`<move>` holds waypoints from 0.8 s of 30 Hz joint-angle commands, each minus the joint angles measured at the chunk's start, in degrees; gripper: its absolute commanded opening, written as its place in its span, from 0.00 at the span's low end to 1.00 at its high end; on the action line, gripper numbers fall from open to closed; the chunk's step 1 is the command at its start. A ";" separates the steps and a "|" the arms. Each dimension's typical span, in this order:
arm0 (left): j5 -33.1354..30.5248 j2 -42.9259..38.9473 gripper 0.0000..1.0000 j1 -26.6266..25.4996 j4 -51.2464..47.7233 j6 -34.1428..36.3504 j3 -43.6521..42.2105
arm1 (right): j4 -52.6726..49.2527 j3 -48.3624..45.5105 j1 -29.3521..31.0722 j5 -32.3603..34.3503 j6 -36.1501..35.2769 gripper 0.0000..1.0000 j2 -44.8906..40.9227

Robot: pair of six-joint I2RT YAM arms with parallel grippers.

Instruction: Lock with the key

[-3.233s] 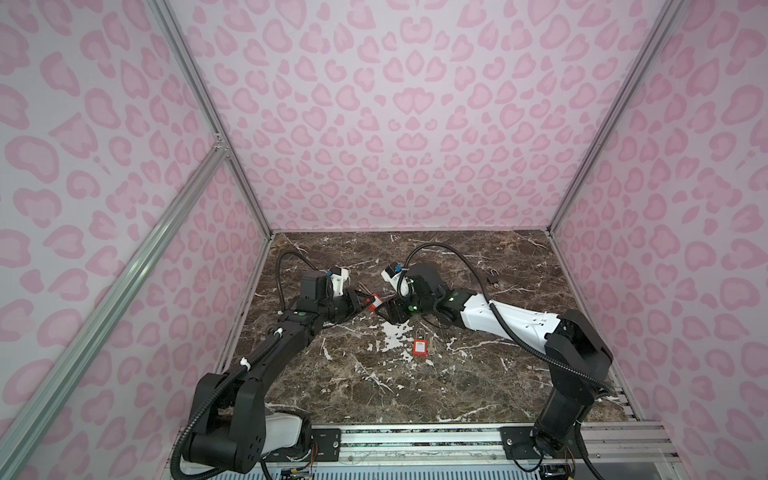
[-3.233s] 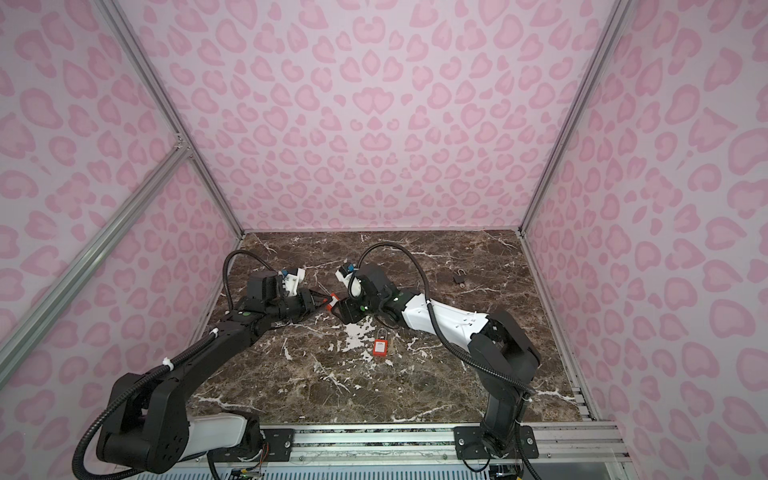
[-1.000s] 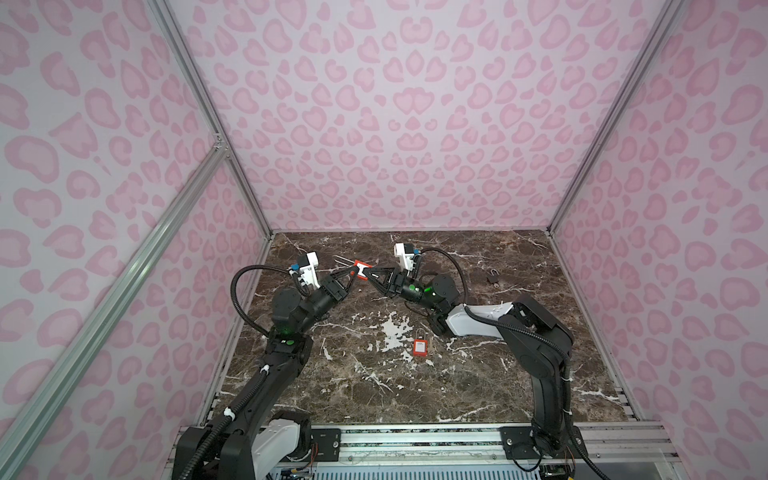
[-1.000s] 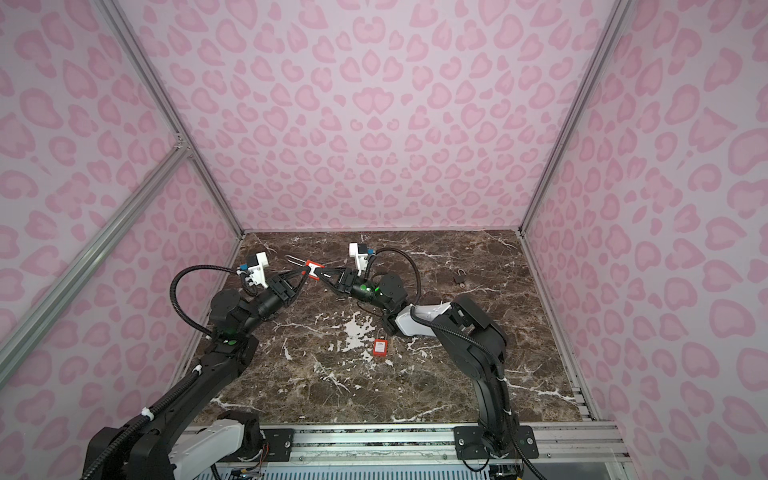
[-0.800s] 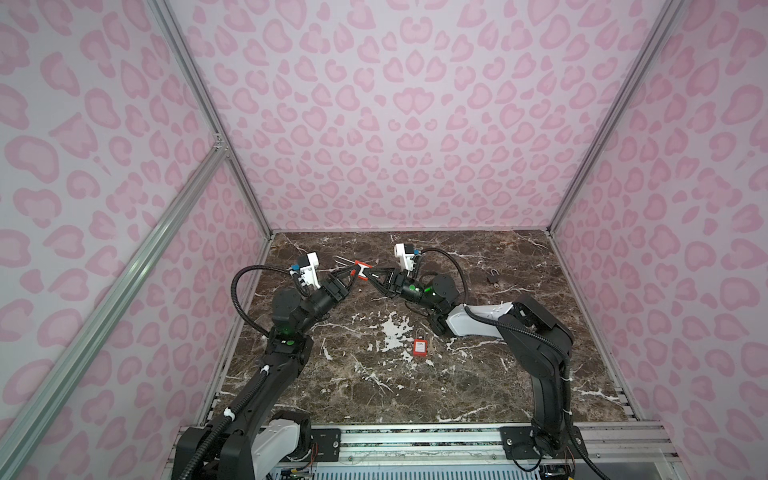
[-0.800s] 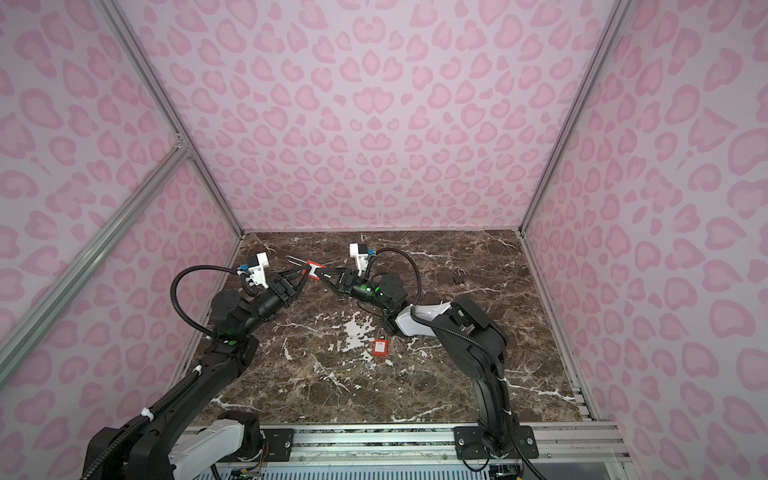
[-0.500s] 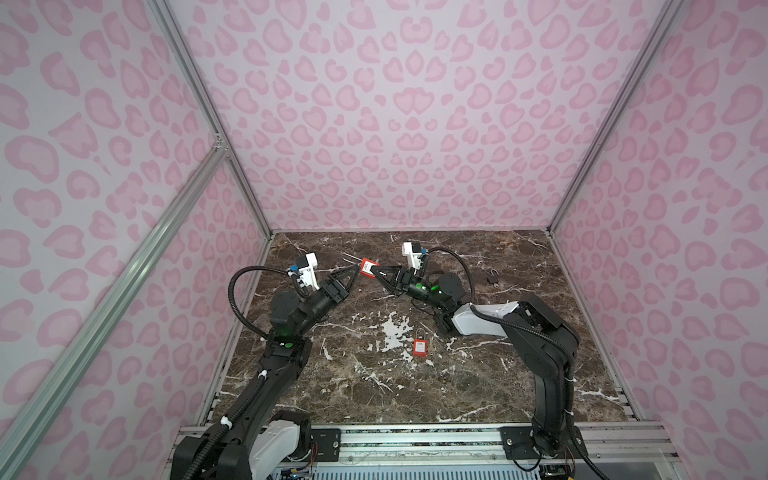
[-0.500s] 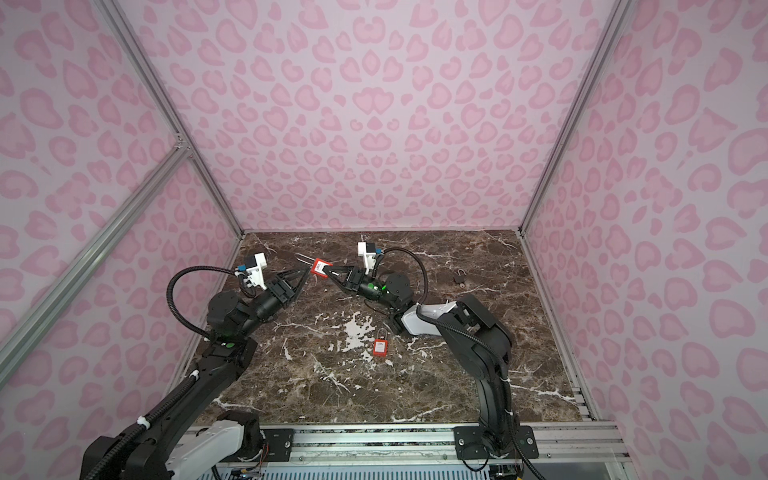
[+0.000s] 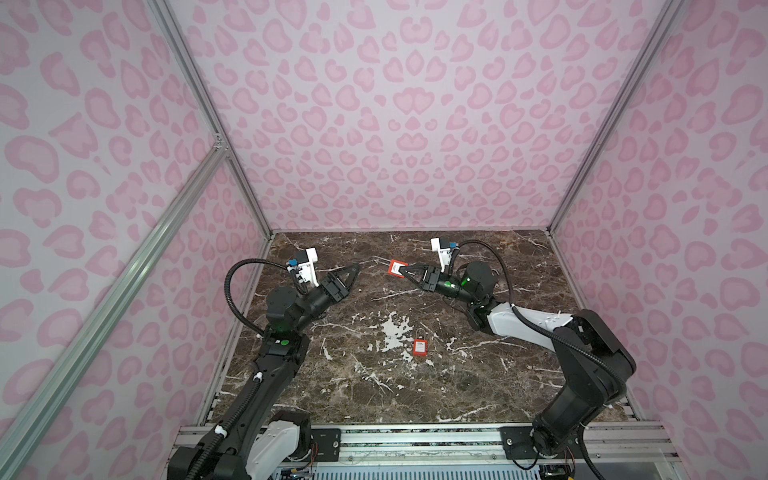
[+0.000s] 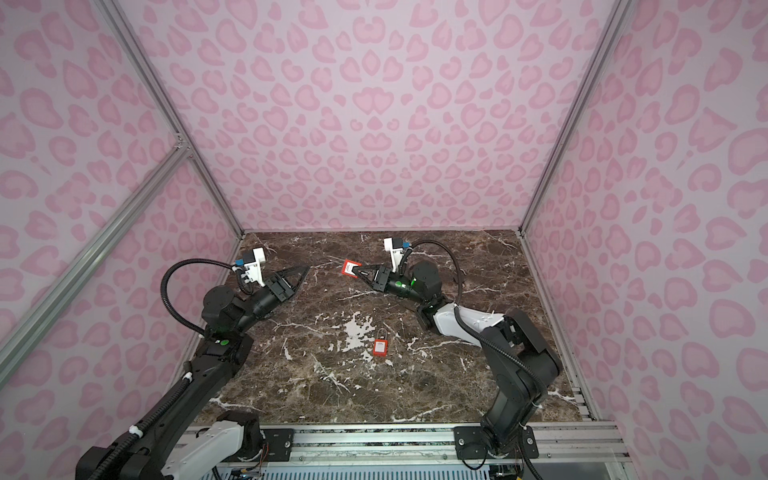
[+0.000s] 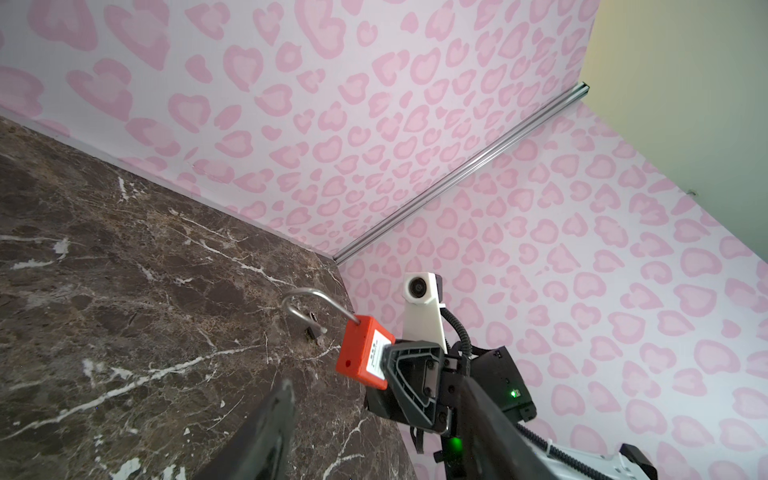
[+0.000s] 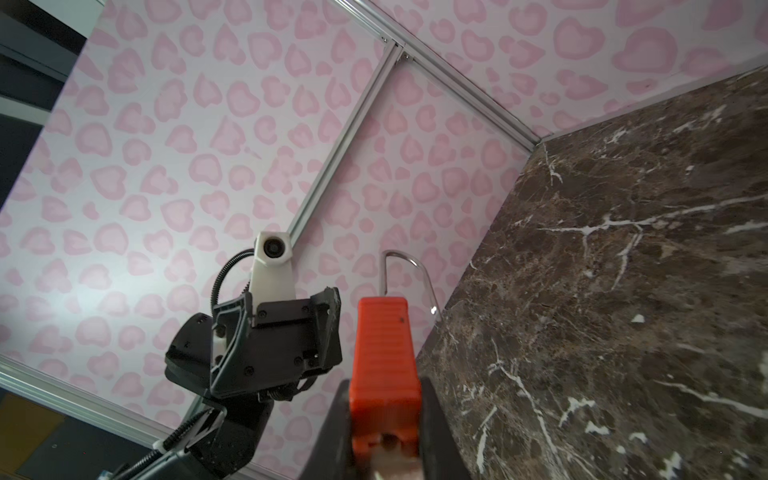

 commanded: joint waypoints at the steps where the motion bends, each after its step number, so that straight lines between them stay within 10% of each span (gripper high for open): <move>1: 2.83 -0.05 0.65 0.05 -1.98 3.63 1.70 | -13.69 1.68 -0.01 -4.43 -12.87 0.00 -1.91; 9: 6.08 2.00 0.65 -0.15 -3.60 4.90 2.93 | -27.21 5.14 -0.04 -8.65 -24.65 0.00 -6.37; 24: 10.37 8.94 0.65 -4.09 -3.96 5.33 6.73 | -20.84 5.64 0.36 -12.24 -18.99 0.00 -7.13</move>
